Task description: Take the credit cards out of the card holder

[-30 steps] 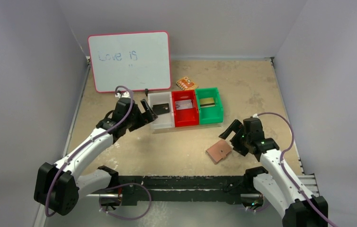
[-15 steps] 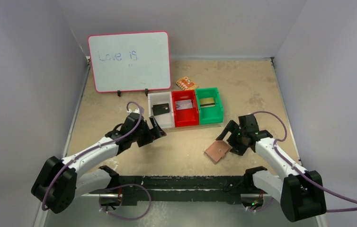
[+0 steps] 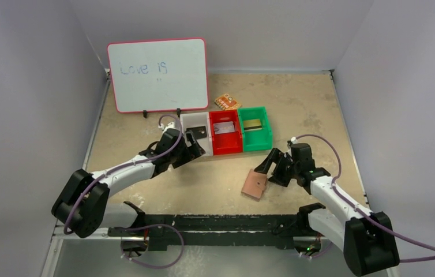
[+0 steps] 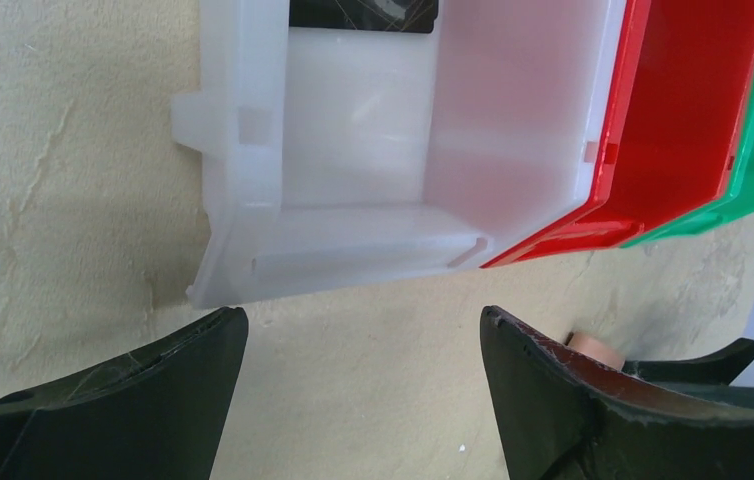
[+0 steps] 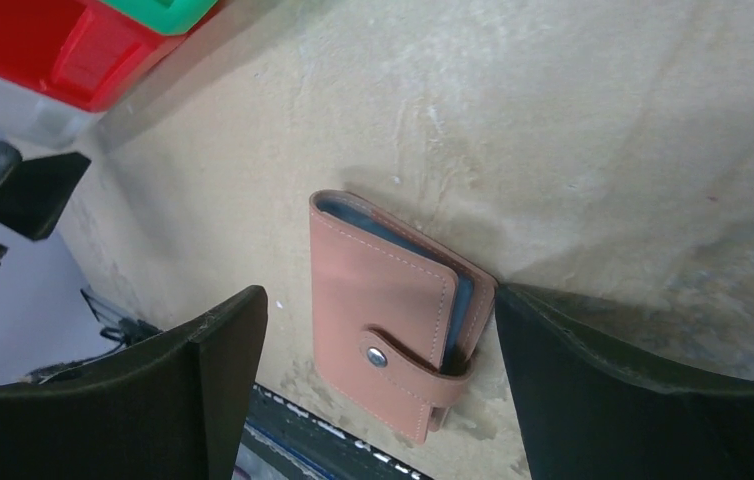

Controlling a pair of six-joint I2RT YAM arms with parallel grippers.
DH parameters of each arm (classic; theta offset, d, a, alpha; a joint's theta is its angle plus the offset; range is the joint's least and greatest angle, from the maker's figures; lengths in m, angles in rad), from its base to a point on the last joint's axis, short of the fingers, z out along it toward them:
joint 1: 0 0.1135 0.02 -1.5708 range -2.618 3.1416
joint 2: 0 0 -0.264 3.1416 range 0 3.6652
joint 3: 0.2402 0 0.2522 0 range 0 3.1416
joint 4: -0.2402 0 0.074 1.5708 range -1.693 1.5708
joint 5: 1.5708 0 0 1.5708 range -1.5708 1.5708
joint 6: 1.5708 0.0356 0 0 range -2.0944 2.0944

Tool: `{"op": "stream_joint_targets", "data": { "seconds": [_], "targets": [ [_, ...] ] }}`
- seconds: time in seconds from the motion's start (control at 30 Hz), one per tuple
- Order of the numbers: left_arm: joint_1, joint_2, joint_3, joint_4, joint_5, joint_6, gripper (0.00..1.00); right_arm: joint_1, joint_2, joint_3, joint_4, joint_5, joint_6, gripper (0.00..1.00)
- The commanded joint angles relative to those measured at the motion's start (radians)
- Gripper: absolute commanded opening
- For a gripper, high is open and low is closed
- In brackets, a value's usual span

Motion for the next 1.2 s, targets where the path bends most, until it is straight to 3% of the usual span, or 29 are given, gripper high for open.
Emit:
{"op": "stream_joint_targets", "data": {
  "seconds": [0.0,0.17,0.4,0.53,0.6,0.7,0.87,1.0,1.17],
  "targets": [
    [-0.005,0.039,0.035,0.077,-0.05,0.017,0.86,0.067,0.058,-0.004,0.088,-0.076,-0.055,0.86],
    [-0.005,0.063,0.046,0.071,-0.077,0.059,0.86,0.196,0.188,0.081,0.093,0.004,-0.067,0.87],
    [-0.004,0.092,0.103,0.019,-0.132,0.123,0.86,0.24,0.248,0.137,0.084,0.04,-0.104,0.87],
    [-0.004,0.132,0.142,0.003,-0.134,0.141,0.86,0.242,0.273,0.131,0.099,-0.024,-0.125,0.87],
    [-0.004,0.127,0.134,0.0,-0.108,0.138,0.86,0.244,0.248,0.154,0.0,0.078,-0.126,0.86],
    [-0.004,0.057,0.081,0.009,-0.091,0.12,0.86,0.243,0.169,0.179,-0.116,0.199,-0.102,0.88],
    [-0.005,-0.124,-0.021,0.033,-0.067,0.104,0.89,0.262,0.086,0.184,-0.229,0.181,-0.071,0.86],
    [-0.007,-0.229,-0.064,-0.019,-0.068,0.114,0.93,0.29,0.077,0.182,-0.25,0.175,-0.07,0.78],
    [-0.005,-0.342,-0.16,-0.043,-0.113,0.056,0.95,0.485,0.179,0.306,-0.323,0.375,0.014,0.75]
  ]
}}
